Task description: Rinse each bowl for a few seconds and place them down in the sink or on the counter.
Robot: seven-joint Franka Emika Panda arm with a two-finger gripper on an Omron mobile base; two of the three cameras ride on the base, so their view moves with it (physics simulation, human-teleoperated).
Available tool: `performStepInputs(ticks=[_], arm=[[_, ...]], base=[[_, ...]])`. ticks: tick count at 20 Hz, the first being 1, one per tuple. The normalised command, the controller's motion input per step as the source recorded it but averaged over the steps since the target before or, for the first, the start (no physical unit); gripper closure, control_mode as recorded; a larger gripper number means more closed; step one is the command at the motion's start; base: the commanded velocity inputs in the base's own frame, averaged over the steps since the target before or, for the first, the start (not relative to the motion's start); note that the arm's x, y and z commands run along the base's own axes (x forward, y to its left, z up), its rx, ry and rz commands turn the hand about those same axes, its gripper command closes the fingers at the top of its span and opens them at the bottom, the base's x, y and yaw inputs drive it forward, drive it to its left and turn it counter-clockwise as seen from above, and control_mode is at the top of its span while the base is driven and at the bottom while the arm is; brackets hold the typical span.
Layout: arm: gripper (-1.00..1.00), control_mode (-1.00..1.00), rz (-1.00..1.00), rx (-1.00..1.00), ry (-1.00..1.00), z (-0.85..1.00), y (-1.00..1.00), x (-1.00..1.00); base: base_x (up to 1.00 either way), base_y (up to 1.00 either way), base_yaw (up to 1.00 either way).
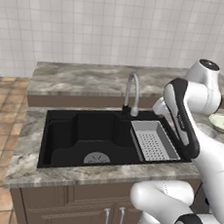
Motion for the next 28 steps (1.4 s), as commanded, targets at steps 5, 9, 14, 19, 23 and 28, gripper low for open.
performStepInputs(ticks=[5, 9, 14, 19, 23, 28], arm=[[-1.0, -1.0, 0.02, 0.0, -0.1, -0.15, -0.26, 0.0], [-1.0, -1.0, 0.0, 0.0, -0.2, -0.17, -0.01, 0.0], [-1.0, -1.0, 0.0, 0.0, -0.23, -0.25, 0.0, 0.04], [-1.0, -1.0, 0.05, 0.01, -0.28, -0.26, -0.04, 0.12], [-1.0, -1.0, 0.08, 0.07, -0.16, -0.28, -0.14, 0.23], [-1.0, -1.0, 0.1, 0.06, -0.08, -0.15, -0.2, 0.31]], base=[[0.0, 0.0, 0.0], [0.0, 0.0, 0.0], [0.0, 0.0, 0.0], [0.0, 0.0, 0.0], [0.0, 0.0, 0.0], [0.0, 0.0, 0.0]])
